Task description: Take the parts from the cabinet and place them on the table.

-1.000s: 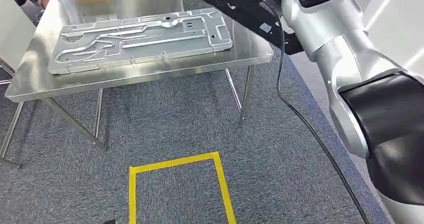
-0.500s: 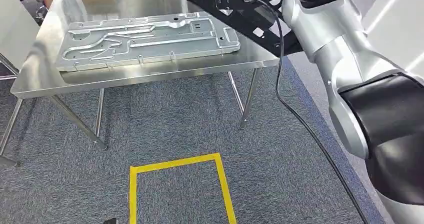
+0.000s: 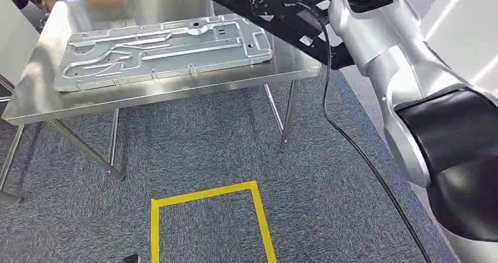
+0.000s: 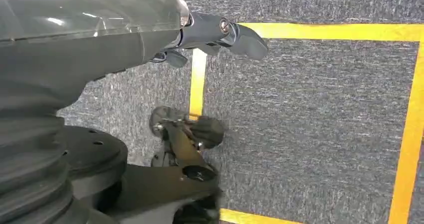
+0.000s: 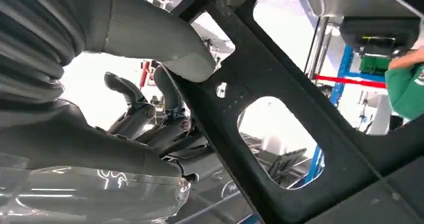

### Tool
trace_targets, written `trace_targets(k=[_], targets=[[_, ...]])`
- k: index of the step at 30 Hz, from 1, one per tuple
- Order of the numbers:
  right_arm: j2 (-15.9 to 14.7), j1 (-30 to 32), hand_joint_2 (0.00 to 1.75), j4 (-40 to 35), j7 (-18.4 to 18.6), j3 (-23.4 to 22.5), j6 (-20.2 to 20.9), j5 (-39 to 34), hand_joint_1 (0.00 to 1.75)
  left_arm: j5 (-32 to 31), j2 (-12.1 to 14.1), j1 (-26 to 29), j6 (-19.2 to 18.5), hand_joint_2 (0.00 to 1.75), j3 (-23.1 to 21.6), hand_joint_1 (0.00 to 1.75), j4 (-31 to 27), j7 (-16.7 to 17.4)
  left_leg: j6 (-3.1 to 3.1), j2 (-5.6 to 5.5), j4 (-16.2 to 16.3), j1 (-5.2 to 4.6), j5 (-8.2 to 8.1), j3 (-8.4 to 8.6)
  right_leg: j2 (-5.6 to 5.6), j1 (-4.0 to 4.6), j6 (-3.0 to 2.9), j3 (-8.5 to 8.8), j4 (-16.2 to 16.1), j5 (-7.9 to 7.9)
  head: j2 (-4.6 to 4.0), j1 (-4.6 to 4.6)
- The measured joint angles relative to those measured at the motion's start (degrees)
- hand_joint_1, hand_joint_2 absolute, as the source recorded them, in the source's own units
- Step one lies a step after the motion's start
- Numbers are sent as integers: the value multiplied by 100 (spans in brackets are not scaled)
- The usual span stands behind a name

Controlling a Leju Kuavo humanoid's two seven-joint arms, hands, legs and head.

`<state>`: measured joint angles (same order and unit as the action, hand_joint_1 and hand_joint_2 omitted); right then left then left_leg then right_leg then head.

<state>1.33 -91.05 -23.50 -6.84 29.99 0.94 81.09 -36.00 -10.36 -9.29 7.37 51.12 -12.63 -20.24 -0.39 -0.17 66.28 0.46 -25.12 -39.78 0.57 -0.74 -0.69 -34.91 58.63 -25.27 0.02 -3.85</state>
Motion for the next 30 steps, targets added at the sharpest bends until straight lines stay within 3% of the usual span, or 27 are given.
trace_targets(k=[1,2,5,7,8,11,12,13,14,16,18,20,21,22,23,26,27,28,30], targets=[[15,-5,175,0,0,0,2,0,175,15,2,1,2,175,0,0,0,0,45,0,-519,-5,253,223,0,2,18,33,-3,-26,0,0],[28,-18,175,2,0,2,7,-2,175,17,4,-3,2,175,0,0,0,0,64,-3,-628,-49,147,346,0,31,41,40,-8,-41,0,2],[44,4,175,2,-6,4,13,-2,175,46,4,0,4,175,2,0,0,-2,129,-8,-730,-69,113,348,-3,11,130,36,-36,-46,0,0],[55,-5,175,-9,-11,4,11,0,175,72,4,8,4,175,9,0,0,-9,205,-3,-844,-7,149,433,-20,10,200,43,7,-112,0,2],[55,-26,175,-9,-13,4,11,0,175,74,2,6,2,175,9,0,0,-15,238,-6,-868,-10,140,462,-26,16,204,-63,248,-250,0,2],[65,-8,175,2,-35,9,11,-2,175,79,2,-11,-2,175,11,0,0,-17,290,-2,-865,-19,96,499,-26,0,235,-772,1538,-739,0,2],[63,17,175,15,-35,9,11,-2,175,81,4,-9,-2,175,11,0,0,-17,295,-6,-855,-19,76,515,-27,-3,238,-942,1778,-747,0,2],[63,42,175,20,-35,11,9,-2,175,85,4,-1,-2,175,13,0,0,-17,285,-18,-846,-18,49,540,-28,-7,239,-979,1717,-596,0,2],[65,47,175,18,-39,15,6,-2,175,83,2,11,0,175,15,0,0,-17,276,-28,-826,-18,14,565,-30,-11,233,-873,1390,-319,-2,2],[68,25,175,17,-39,17,2,-7,175,83,2,12,-2,175,20,0,0,-17,246,-39,-764,-19,-82,617,-36,-5,194,-420,291,314,0,2],[87,23,175,20,-46,22,-4,-13,175,85,2,5,0,175,22,0,2,-20,190,-47,-729,-53,-127,595,-36,40,152,-290,-11,234,0,2],[94,50,175,20,-44,28,-2,-13,175,92,2,4,0,175,24,0,2,-20,145,-42,-773,-38,-139,611,-22,62,101,-297,24,205,0,2],[94,49,175,20,-44,31,-2,-13,175,96,2,3,0,175,24,0,2,-20,120,-39,-786,-44,-153,630,-21,49,79,-288,2,196,0,0],[94,44,175,15,-41,33,-4,-13,175,103,9,6,0,175,26,0,0,-20,84,-42,-833,-48,-198,632,-28,-23,43,-230,-47,205,0,0],[107,38,175,17,-39,35,-7,-13,175,107,7,10,0,175,26,0,0,-24,50,-23,-656,-40,-278,615,-22,-20,17,-182,-96,193,0,0],[144,68,175,24,-42,39,-22,-13,175,138,7,8,-2,175,44,0,0,-33,-21,-16,711,13,-803,-90,-23,-14,-39,-93,-97,109,0,0],[157,103,175,33,-39,42,-28,-13,175,144,7,14,-2,175,53,0,0,-35,-37,-16,1010,17,-847,-286,-18,-9,-37,-56,-93,77,0,0],[166,140,175,37,-39,46,-31,-13,175,153,7,21,-2,175,63,0,0,-35,-46,-16,1020,17,-713,-359,-14,-9,-32,-7,-91,41,0,0],[188,154,175,37,-33,55,-33,-13,175,181,7,31,0,175,77,0,0,-39,-34,-16,353,17,-180,-142,-6,-8,-13,95,-79,-39,0,0]])
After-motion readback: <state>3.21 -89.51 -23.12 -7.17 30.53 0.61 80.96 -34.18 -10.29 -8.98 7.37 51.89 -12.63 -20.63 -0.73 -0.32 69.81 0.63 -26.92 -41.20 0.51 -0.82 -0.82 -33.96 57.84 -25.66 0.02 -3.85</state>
